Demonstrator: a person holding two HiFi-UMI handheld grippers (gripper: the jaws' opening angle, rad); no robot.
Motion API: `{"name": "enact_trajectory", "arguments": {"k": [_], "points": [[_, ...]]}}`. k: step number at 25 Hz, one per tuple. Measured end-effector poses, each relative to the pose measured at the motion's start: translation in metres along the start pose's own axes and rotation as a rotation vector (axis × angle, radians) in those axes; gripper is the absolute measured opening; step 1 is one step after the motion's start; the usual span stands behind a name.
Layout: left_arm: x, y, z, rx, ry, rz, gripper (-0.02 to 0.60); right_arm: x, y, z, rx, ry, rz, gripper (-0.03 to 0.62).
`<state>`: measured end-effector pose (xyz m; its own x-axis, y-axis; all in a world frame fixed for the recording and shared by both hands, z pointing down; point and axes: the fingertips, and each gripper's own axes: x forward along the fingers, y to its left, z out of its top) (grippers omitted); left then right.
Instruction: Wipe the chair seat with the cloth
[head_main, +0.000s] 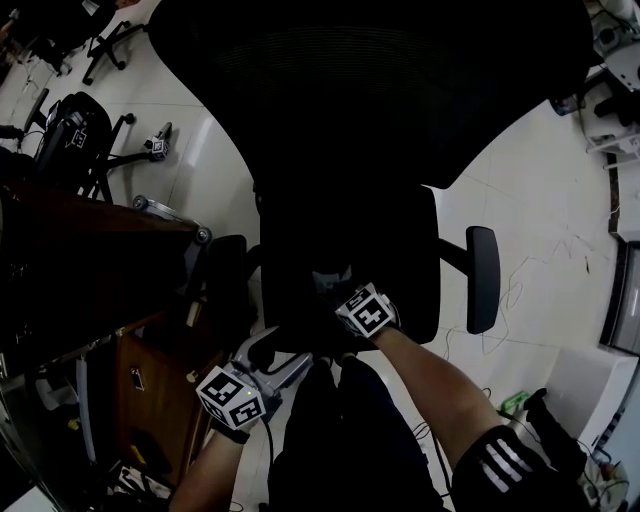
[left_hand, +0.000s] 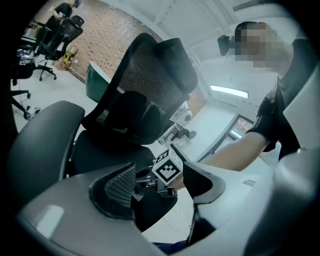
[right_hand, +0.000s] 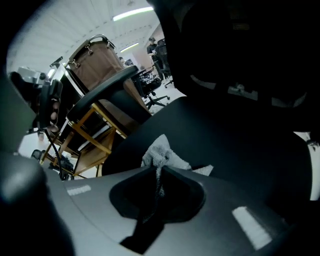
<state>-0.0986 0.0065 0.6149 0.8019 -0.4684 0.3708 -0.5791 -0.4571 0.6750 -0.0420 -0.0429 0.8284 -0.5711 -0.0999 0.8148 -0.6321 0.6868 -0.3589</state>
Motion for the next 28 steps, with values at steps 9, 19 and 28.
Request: {"name": "enact_trajectory", "arguments": {"k": [9,19,28], "points": [[-0.030,0.018,-0.014,-0.046,0.001,0.089,0.321,0.067,0.112,0.036,-0.109,0.028,0.188,0.035],[-0.008,0.021,-0.033,-0.072,0.019,0.085,0.321,0.069,0.110,-0.015,-0.130,0.087,0.217,0.035],[0.048,-0.011,-0.016,-0.042,0.045,-0.002,0.321,-0.009,0.020,-0.129,0.004,0.207,0.087,0.035]]}}
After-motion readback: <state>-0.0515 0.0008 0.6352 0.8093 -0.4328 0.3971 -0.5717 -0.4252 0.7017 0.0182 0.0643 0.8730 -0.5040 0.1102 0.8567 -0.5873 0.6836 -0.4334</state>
